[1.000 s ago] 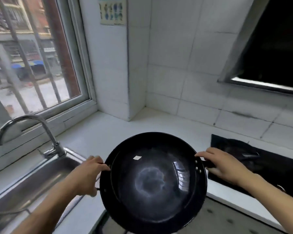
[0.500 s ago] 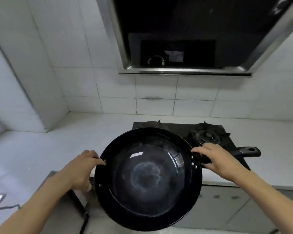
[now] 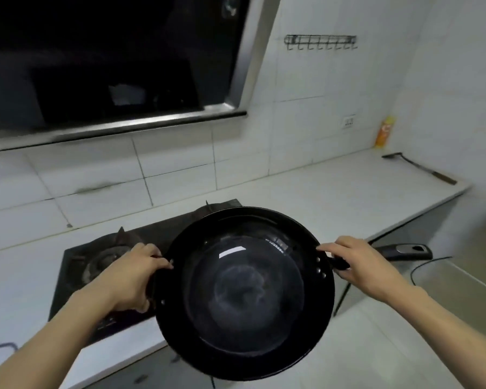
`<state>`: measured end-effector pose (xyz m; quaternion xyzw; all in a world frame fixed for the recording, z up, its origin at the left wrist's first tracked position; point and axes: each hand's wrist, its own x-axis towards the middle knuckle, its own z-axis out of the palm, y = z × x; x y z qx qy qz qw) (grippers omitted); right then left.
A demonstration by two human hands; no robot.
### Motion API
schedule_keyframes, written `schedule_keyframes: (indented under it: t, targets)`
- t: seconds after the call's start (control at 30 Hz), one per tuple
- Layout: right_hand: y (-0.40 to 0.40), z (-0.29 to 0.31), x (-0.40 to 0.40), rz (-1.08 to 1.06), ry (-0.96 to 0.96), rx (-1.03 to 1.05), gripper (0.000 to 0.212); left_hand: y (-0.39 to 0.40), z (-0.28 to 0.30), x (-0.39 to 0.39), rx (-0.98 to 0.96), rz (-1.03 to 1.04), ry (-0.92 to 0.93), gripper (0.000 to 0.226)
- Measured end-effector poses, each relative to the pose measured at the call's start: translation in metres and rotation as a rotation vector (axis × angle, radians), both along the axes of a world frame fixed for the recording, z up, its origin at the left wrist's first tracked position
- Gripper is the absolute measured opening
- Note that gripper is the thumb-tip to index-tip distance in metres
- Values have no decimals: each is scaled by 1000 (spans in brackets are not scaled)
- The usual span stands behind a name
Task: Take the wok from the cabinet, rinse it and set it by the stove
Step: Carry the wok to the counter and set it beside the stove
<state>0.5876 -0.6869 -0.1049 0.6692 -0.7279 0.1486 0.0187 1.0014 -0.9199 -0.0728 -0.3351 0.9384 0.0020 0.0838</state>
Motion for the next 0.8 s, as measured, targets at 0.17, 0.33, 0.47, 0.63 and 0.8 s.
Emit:
schedule_keyframes:
  t: [0.17, 0.33, 0.47, 0.63, 0.8]
  targets:
    - [10, 6, -74, -133, 33, 25, 58, -46, -19, -110, 53, -119, 44, 90]
    - [2, 12, -132, -258, 48, 39, 59, -94, -34, -207, 85, -226, 90, 88]
    - [-10, 15, -175, -302, 57, 61, 58, -117, -43, -265, 109, -279, 69, 89]
    - [-23, 2, -221, -320, 22, 62, 56, -140, -37, -323, 103, -302, 27, 89]
    - [-52, -23, -293, -282, -13, 57, 59, -154, -42, -376, 82, -253, -31, 90]
